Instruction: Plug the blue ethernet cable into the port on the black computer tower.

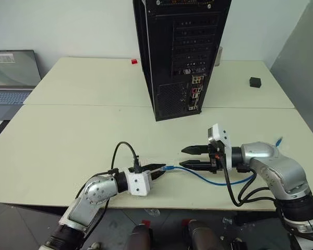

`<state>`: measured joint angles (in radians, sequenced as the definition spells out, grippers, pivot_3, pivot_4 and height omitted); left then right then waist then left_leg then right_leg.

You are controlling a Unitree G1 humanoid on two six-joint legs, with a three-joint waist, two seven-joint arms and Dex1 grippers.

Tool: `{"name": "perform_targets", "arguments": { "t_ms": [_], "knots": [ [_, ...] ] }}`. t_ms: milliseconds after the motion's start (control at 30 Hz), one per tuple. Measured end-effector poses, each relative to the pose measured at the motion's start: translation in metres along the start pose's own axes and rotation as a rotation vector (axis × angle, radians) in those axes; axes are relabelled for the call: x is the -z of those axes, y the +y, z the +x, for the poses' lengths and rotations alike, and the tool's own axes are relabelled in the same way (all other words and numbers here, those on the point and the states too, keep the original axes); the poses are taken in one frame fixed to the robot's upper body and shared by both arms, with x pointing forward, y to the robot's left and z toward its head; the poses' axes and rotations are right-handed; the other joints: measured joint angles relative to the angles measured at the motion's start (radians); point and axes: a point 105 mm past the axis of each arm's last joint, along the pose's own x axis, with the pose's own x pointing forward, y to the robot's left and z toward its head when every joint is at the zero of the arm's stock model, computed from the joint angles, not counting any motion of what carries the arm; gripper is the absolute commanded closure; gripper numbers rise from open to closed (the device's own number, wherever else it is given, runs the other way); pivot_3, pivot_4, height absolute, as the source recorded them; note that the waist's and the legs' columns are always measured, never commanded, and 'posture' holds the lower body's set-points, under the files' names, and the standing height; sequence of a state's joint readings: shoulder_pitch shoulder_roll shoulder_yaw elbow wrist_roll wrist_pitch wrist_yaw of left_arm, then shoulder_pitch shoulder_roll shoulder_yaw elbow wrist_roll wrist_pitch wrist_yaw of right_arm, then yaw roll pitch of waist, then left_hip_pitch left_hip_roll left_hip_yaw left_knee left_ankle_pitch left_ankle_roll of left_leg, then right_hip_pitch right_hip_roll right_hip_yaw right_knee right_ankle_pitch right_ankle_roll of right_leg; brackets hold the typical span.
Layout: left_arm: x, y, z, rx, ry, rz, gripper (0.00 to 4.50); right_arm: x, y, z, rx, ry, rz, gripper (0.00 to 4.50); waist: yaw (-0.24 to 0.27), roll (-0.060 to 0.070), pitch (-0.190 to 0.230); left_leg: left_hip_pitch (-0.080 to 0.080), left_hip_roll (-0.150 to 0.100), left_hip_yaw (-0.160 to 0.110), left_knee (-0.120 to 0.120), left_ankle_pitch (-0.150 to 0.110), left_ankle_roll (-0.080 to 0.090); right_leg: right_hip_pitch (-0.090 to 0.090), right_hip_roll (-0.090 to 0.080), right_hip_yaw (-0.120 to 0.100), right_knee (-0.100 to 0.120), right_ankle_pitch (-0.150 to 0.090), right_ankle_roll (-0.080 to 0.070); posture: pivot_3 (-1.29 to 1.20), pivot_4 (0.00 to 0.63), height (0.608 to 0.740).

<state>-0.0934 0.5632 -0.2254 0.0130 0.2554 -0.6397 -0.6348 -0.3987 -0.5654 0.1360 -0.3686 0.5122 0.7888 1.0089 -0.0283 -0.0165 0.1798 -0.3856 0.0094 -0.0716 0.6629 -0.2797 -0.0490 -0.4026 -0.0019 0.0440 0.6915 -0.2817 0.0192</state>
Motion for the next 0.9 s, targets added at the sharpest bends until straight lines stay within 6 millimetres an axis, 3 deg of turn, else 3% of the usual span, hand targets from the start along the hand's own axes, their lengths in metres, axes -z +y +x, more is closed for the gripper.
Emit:
{"name": "perform_targets", "arguments": {
  "t_ms": [133, 300, 900],
  "knots": [
    [-0.007, 0.015, -0.004, -0.122, -0.052, 0.233, 4.22, 0.002, 0.002, 0.008, 0.02, -0.019, 0.062, 1.87, -0.001, 0.0, 0.0, 0.0, 0.0, 0.0, 0.0, 0.0, 0.0, 0.0, 0.0, 0.0, 0.0, 0.0, 0.0, 0.0, 0.15, 0.74],
    [-0.01, 0.02, -0.006, -0.172, -0.067, 0.323, 4.22, 0.007, 0.008, 0.018, 0.001, -0.017, 0.089, 1.87, -0.001, 0.0, 0.0, 0.0, 0.0, 0.0, 0.0, 0.0, 0.0, 0.0, 0.0, -0.001, 0.0, 0.0, 0.0, 0.0, 0.15, 0.74],
    [-0.012, 0.028, -0.004, -0.2, -0.074, 0.397, 4.22, 0.005, 0.007, 0.033, -0.019, -0.041, 0.123, 1.87, -0.002, 0.0, 0.0, 0.0, 0.0, 0.0, 0.0, 0.0, 0.0, 0.0, 0.0, -0.001, 0.0, 0.0, 0.0, 0.0, 0.15, 0.74]
  ]
}}
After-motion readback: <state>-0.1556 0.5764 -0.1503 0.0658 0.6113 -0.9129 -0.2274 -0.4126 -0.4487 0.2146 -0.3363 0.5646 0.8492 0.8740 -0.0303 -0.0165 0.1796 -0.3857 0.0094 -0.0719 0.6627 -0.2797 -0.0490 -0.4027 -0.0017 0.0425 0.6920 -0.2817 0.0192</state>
